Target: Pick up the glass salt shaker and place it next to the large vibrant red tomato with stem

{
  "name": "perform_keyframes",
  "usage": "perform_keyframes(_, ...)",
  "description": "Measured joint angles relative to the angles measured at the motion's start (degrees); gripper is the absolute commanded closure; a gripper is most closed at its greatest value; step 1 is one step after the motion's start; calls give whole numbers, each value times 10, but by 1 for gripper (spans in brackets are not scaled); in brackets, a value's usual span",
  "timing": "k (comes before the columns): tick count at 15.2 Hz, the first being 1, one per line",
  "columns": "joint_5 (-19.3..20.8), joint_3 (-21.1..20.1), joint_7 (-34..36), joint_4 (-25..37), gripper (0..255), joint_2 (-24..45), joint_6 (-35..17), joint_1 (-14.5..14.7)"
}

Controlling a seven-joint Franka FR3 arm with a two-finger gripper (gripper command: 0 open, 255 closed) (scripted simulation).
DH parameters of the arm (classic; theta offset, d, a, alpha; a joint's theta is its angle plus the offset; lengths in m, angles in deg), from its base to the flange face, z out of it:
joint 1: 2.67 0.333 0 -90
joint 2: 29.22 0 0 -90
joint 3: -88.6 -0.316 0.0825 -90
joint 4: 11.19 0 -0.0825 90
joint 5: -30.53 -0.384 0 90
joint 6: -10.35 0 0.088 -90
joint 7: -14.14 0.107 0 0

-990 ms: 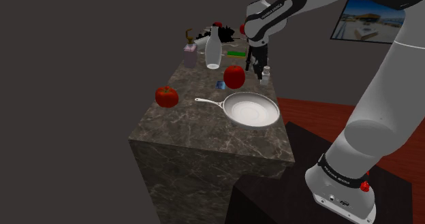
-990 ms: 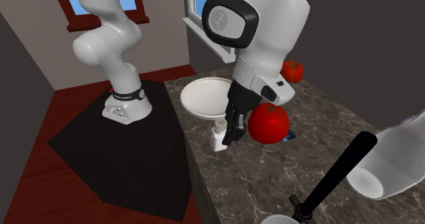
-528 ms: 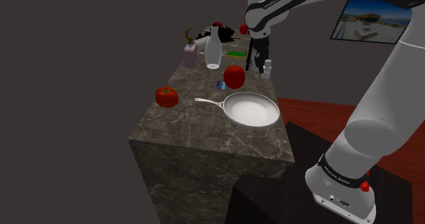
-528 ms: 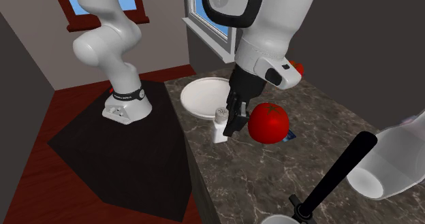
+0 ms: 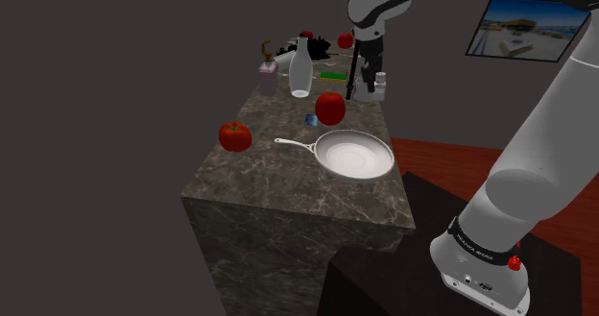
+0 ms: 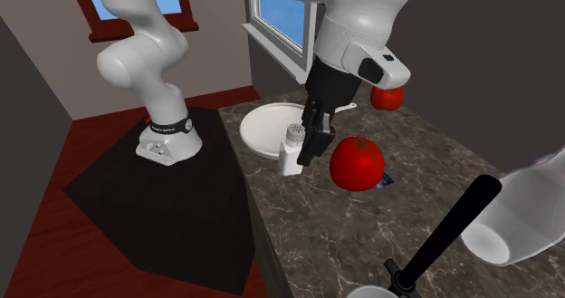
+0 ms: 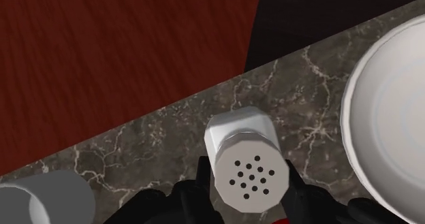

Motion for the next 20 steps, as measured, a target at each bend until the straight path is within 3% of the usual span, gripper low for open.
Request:
perform_keyframes(10,-1,-4,-5,52,255,-15,67,5)
perform_keyframes(20,-30,-69,114,64,255,-11,98,69)
